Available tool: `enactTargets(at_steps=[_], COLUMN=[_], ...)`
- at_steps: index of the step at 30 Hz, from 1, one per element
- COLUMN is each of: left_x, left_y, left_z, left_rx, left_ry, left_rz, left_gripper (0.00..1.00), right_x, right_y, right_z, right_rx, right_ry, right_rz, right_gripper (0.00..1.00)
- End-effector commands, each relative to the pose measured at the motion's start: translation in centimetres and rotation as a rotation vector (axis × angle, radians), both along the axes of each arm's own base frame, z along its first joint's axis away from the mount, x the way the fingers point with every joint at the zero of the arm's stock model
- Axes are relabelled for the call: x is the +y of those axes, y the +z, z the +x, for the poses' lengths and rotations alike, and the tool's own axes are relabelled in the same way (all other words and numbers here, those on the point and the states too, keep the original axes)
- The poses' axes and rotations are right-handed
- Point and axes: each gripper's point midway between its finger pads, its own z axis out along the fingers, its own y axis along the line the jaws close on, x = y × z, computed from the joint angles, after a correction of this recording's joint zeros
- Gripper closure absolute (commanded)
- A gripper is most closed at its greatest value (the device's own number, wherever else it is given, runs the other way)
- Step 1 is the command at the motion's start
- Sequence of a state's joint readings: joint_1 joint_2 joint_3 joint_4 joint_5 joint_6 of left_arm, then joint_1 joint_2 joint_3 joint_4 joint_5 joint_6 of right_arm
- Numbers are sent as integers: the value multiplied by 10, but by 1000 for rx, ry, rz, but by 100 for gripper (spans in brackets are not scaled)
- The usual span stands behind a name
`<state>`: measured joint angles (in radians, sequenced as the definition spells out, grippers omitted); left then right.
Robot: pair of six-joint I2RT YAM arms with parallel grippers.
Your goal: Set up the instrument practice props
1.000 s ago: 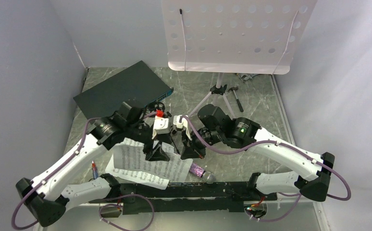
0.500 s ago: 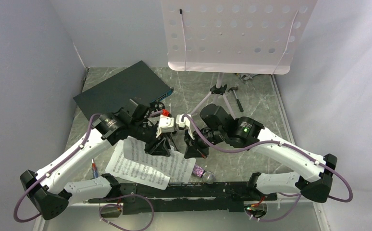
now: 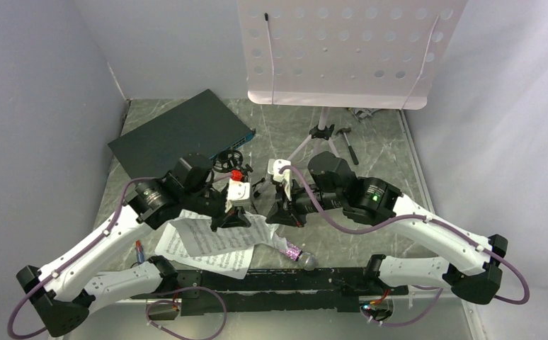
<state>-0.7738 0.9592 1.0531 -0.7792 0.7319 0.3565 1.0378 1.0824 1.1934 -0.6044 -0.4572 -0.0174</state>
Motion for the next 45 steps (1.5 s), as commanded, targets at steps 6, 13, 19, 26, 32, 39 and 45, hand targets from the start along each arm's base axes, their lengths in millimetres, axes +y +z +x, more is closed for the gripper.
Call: enactTargets(at_steps=[6,13,19,26,32,39,45], left_x=[-10,-17,-19,-9,-7,-3,1], left_y=[38,53,77,96,117,153,168], left_z=[23,31,45,69,74,63,52], left_rx=[-58,26,38,26,56,70,86], left_ry=[175,289,395,569,616,571,523], left_rz=[-173,-288,-425,-503,-603,-812,-927], left_gripper=[97,97,97,97,97,97,97], right_x=[-19,-49,-76,-74,-74,-57,-51], right_y=[29,44,52,37,25,25,50], right_z=[41,62,81,81,90,72,49], right_rx=[-134,-192,-166,-60,87,170,170], right_ry=[-296,-498,-692,-684,-634,-404,-242], right_rz=[134,248,335,388,468,599,715], right_gripper=[16,2,0,1,1,5,14])
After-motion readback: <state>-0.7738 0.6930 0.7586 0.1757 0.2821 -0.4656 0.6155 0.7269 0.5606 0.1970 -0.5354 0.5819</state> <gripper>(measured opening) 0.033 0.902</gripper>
